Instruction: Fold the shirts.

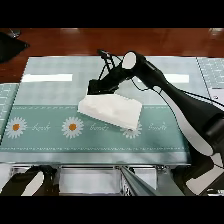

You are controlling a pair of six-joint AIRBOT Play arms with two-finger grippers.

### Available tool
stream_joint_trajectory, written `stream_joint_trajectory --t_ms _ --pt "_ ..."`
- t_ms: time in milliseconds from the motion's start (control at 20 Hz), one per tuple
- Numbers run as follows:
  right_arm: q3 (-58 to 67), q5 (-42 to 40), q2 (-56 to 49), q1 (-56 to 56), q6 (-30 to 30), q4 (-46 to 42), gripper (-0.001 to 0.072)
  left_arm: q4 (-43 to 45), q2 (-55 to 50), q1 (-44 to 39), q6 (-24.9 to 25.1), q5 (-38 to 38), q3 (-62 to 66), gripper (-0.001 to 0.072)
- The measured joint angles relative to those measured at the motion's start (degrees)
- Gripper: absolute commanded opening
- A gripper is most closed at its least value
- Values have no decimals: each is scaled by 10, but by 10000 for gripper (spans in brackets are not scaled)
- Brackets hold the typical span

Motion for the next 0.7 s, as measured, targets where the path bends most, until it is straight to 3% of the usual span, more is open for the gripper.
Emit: stream_joint_trajectory --t_ms 150,350,500,600,700 --pt "40 77 33 -59 -10 -6 631 8 39 12 4 24 -83 20" --pt "-53 146 211 -175 1 -163 630 16 58 33 12 35 -152 20" --pt "-313 50 373 -248 72 -241 630 16 64 22 16 39 -217 20" --pt "-482 -41 433 -277 106 -201 630 5 66 0 17 43 -269 20" --pt "-601 -118 442 -289 82 -103 630 -8 67 -26 17 56 -318 20"
